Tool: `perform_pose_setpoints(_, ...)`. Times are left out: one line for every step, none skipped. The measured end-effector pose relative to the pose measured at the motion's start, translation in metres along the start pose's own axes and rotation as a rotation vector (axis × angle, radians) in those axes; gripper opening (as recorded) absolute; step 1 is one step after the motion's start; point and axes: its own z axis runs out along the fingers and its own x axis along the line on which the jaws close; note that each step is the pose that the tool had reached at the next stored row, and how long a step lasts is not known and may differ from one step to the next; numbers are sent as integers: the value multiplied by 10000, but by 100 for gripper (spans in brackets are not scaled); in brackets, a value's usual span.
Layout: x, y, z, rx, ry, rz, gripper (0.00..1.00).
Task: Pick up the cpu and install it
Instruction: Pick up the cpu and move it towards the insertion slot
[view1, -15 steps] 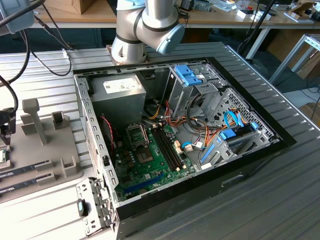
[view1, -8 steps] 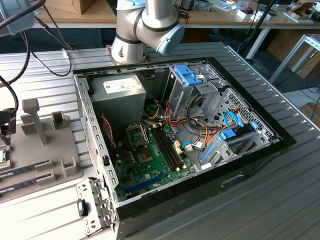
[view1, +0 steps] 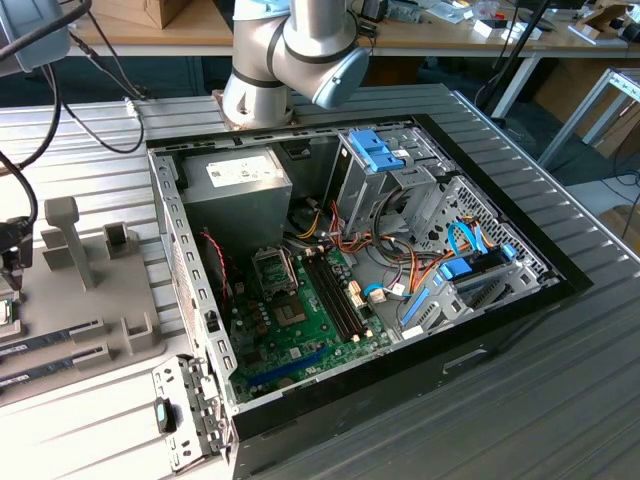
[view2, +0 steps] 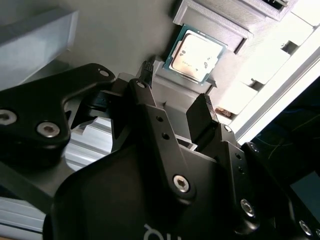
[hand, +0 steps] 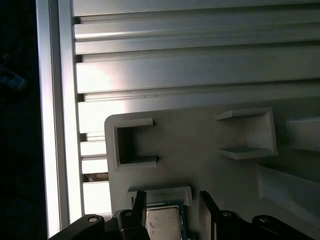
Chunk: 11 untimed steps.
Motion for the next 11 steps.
perform_pose_setpoints(0, 2, 4, 0, -1, 0, 54)
perform_pose_setpoints(1, 6, 9, 0, 0, 0, 54)
perform_pose_setpoints(2, 9, 14, 0, 0, 0, 54)
perform_pose_setpoints(3, 18, 22, 1, 1, 0, 54)
perform_pose_setpoints(10, 23, 29, 0, -1, -1, 54)
perform_pose_setpoints(20, 24, 31, 0, -1, -1, 54)
perform_pose_setpoints(39, 23, 33, 0, 0, 0, 54)
perform_pose_setpoints(80, 20, 38, -1, -2, -1, 54)
perform_pose_setpoints(104, 9, 47, 0, 0, -2, 54)
perform_pose_setpoints(109, -6, 55, 0, 0, -1, 54)
perform_pose_setpoints(109, -9, 58, 14, -2, -2, 54)
